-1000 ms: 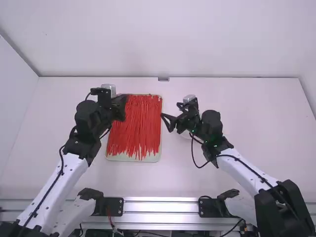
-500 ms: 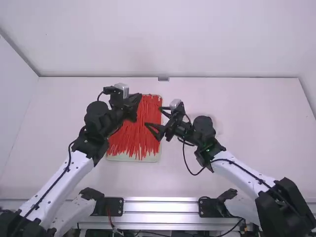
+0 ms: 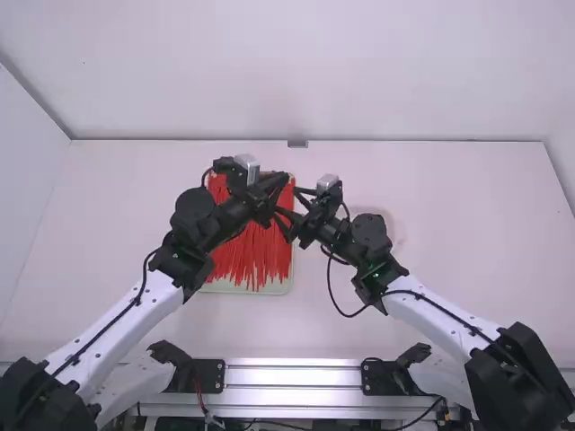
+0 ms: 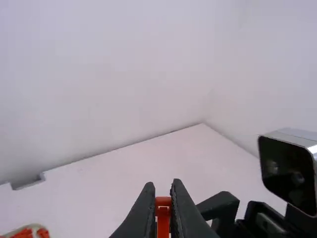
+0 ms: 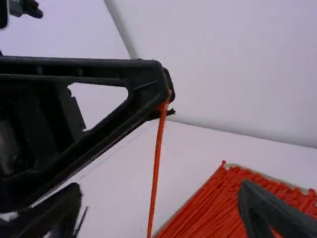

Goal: Fasten the cable tie

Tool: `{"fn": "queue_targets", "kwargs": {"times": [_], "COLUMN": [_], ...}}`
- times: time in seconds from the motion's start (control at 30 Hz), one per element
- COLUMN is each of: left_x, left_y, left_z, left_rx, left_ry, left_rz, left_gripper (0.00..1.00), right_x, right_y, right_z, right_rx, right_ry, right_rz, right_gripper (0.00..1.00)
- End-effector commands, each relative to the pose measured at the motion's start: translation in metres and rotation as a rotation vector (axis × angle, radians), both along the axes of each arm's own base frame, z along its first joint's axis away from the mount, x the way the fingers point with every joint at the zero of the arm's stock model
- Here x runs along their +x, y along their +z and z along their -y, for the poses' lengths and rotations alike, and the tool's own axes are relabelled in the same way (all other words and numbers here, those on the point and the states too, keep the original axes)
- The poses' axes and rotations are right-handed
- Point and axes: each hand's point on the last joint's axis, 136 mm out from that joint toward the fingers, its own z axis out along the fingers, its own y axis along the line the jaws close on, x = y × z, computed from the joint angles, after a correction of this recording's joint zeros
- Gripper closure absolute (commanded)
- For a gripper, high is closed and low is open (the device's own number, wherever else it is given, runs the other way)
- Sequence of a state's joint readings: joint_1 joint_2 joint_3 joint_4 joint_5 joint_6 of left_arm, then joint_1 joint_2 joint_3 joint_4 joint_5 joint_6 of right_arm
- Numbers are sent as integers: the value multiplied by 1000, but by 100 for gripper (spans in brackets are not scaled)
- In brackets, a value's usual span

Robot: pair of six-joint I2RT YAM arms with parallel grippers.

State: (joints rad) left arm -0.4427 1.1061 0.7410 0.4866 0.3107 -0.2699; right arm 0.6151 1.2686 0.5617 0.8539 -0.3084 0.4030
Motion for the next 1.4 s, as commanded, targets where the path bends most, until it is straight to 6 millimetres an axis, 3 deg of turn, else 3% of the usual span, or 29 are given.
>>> {"fn": "queue_targets", "kwargs": {"times": [0.0, 0.07, 0.23, 0.6, 0.87, 1.03, 1.2, 1.37], "left_x": [-2, -1, -1, 0, -1, 6, 5, -1], "left_y": [-1, -1, 2, 2, 1, 1, -3, -1], "left_z": [5, 4, 4, 2, 4, -5, -9, -8], "left_rx": [-4, -13, -28, -29, -26, -24, 7, 48], "left_ry": [-10, -1, -3, 1, -2, 33, 50, 27], "left_rz": [-1, -7, -6, -6, -8, -7, -7, 25], "left_gripper": [98, 98, 98, 98, 96, 79, 72, 40], "right_x": [6, 5, 8, 9, 10, 14, 12, 11], "right_y": [12, 11, 10, 9, 6, 7, 7, 11], "right_z": [0, -1, 2, 3, 4, 13, 23, 42], "right_rx": [29, 27, 23, 22, 9, 7, 4, 28], "right_ry": [-20, -18, -25, -29, -31, -8, 68, 154], "right_rz": [7, 4, 0, -3, -6, -5, 1, -14], "right_gripper": [23, 23, 40, 100, 100, 100, 100, 100]}}
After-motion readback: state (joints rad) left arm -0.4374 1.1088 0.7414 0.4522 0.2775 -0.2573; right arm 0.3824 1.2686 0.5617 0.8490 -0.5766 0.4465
